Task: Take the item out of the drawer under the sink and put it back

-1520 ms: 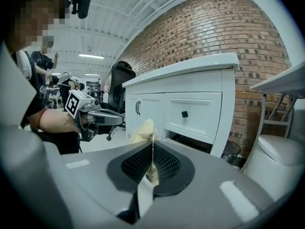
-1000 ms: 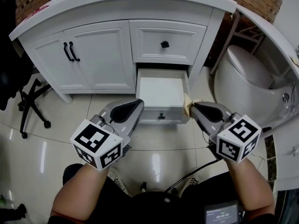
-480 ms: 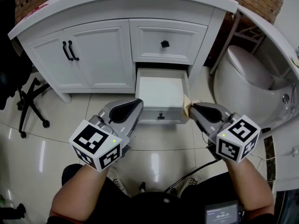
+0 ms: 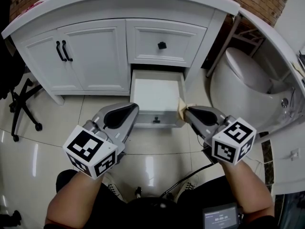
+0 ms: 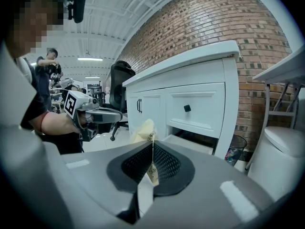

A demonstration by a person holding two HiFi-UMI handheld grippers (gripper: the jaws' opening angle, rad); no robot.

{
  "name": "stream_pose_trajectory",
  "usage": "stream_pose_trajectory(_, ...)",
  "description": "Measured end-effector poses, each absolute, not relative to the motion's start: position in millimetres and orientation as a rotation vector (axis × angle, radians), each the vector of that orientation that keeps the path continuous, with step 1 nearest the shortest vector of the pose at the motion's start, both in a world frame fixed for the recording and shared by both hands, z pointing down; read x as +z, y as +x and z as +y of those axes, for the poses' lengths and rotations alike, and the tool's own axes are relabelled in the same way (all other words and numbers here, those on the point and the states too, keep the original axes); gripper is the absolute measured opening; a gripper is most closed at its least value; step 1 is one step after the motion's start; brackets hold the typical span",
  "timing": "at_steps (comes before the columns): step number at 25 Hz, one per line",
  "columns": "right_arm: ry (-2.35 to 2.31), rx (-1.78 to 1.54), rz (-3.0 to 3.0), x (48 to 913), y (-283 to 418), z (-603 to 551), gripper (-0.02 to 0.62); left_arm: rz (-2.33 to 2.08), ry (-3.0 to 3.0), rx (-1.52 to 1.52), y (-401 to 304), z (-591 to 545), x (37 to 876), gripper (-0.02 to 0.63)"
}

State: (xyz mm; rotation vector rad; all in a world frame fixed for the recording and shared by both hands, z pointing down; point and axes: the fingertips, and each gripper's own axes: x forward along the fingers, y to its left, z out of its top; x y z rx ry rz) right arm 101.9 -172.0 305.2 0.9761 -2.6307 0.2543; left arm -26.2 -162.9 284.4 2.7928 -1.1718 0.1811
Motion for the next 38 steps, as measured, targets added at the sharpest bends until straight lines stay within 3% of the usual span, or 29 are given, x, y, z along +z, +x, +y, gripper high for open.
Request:
stream_pose_trajectory(23,0.95,0.242,-2.557,312,92,-228,0.011,-1.15,2.794,0.183,-28,-172,288,0.005)
stream_pose_trajectory(38,0.859,0.001,-2.247,362,69,-346,0.012,-1.137,2.786,0.185,-27,-181,296,0.005)
